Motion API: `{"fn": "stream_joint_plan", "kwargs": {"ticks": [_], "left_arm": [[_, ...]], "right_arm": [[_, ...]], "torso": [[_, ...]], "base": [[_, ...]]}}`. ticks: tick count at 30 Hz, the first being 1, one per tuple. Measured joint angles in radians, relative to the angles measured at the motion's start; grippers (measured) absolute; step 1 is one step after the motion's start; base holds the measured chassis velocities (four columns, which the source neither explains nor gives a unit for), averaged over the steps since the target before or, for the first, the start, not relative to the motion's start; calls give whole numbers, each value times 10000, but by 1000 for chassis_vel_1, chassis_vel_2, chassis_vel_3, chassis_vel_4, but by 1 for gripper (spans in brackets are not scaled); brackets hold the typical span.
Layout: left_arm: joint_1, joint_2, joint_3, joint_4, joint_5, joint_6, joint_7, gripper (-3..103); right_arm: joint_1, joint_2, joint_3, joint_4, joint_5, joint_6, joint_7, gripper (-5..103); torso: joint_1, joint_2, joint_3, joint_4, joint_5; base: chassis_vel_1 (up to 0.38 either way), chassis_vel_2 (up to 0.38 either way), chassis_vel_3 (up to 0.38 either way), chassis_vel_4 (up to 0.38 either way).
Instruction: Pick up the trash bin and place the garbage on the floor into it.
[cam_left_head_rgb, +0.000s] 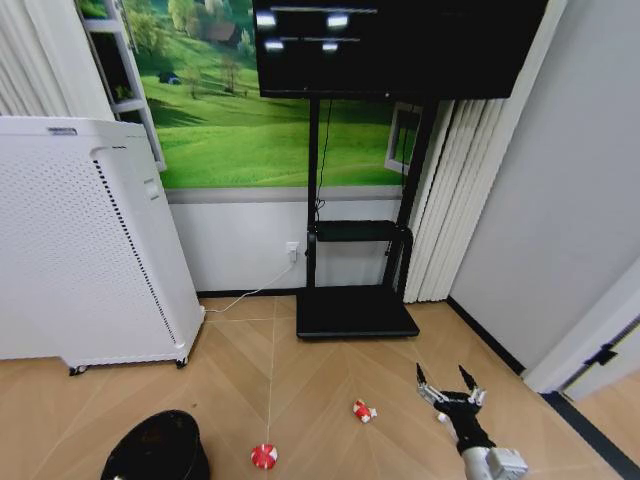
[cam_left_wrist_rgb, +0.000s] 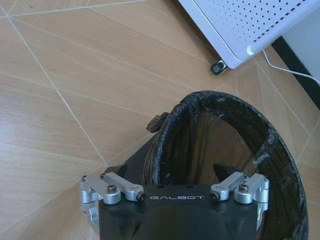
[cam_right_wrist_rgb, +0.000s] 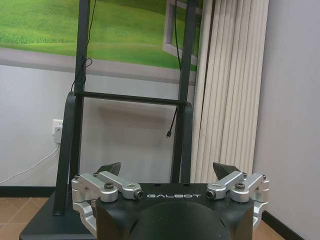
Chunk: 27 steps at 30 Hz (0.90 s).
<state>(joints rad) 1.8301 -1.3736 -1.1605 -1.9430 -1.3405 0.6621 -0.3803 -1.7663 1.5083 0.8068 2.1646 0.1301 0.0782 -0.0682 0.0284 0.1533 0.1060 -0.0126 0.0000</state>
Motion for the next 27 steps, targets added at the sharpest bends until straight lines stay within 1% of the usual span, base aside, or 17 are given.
{"fn": "stream_joint_plan", "kwargs": {"ticks": [2, 4, 5, 7, 8, 11, 12, 13, 14, 16, 18, 19, 22, 23, 25, 26, 27], "left_arm": [[-105, 66, 47, 143, 105, 2, 69, 97], [-377, 252, 139, 535, 202, 20, 131, 88], [-377, 252, 139, 535, 202, 20, 131, 88], [-628, 403, 235, 998, 264, 39, 145, 80], [-628, 403, 235, 998, 264, 39, 145, 80], [-755, 529, 279, 1361, 306, -44, 290, 63], [-755, 529, 279, 1361, 306, -44, 290, 63], [-722, 532, 282, 1372, 302, -85, 362, 57], [-722, 532, 282, 1372, 302, -85, 362, 57], [-677, 520, 283, 1379, 309, -151, 462, 46], [-654, 514, 283, 1379, 311, -182, 504, 41], [-654, 514, 283, 1379, 311, -182, 504, 41], [-630, 517, 279, 1352, 348, -262, 553, 25], [-630, 517, 279, 1352, 348, -262, 553, 25], [-631, 549, 265, 1291, 415, -311, 604, 15], [-631, 549, 265, 1291, 415, -311, 604, 15], [-632, 559, 265, 1280, 454, -318, 631, 9]], "right_arm": [[-19, 0, 6, 18, -3, 13, 0, 100], [-63, 3, 17, 52, -6, 38, -2, 100], [-63, 3, 17, 52, -6, 38, -2, 100], [-91, -1, 36, 67, -6, 63, -2, 100], [-91, -1, 36, 67, -6, 63, -2, 100], [-127, -14, 60, 84, -6, 89, -2, 100], [-127, -14, 60, 84, -6, 89, -2, 100], [-137, -2, 57, 86, -11, 97, -2, 100], [-137, -2, 57, 86, -11, 97, -2, 100], [-163, 28, 24, 86, -46, 120, -2, 100], [-181, 48, 0, 86, -62, 136, -2, 100], [-181, 48, 0, 86, -62, 136, -2, 100], [-223, 71, -18, 91, -85, 196, -6, 100], [-223, 71, -18, 91, -85, 196, -6, 100], [-232, 63, -16, 89, -87, 248, -7, 100], [-232, 63, -16, 89, -87, 248, -7, 100], [-235, 63, -16, 87, -87, 258, -8, 100]], "torso": [[0, 1, 1, 0, -1], [1, 5, 3, 0, 1], [1, 5, 3, 0, 1], [2, 7, 5, 0, -1], [2, 7, 5, 0, -1], [2, 9, 7, 1, 1], [2, 9, 7, 1, 1], [2, 10, 7, 0, 1], [2, 10, 7, 0, 1], [3, 11, 8, 1, 0], [3, 12, 9, 1, 0], [3, 12, 9, 1, 0], [4, 14, 10, 0, 0], [4, 14, 10, 0, 0], [4, 15, 11, 0, -1], [4, 15, 11, 0, -1], [5, 15, 11, 0, -1]], "base": [[0, 0, 0, 0], [0, 0, 0, 0], [0, 0, 0, 0], [0, 0, 0, 0], [0, 0, 0, 0], [0, 0, 0, 0], [0, 0, 0, 0], [0, 0, 0, 0], [0, 0, 0, 0], [0, 0, 0, 0], [0, 0, 0, 0], [0, 0, 0, 0], [0, 0, 0, 0], [0, 0, 0, 0], [0, 0, 0, 0], [0, 0, 0, 0], [0, 0, 0, 0]]}}
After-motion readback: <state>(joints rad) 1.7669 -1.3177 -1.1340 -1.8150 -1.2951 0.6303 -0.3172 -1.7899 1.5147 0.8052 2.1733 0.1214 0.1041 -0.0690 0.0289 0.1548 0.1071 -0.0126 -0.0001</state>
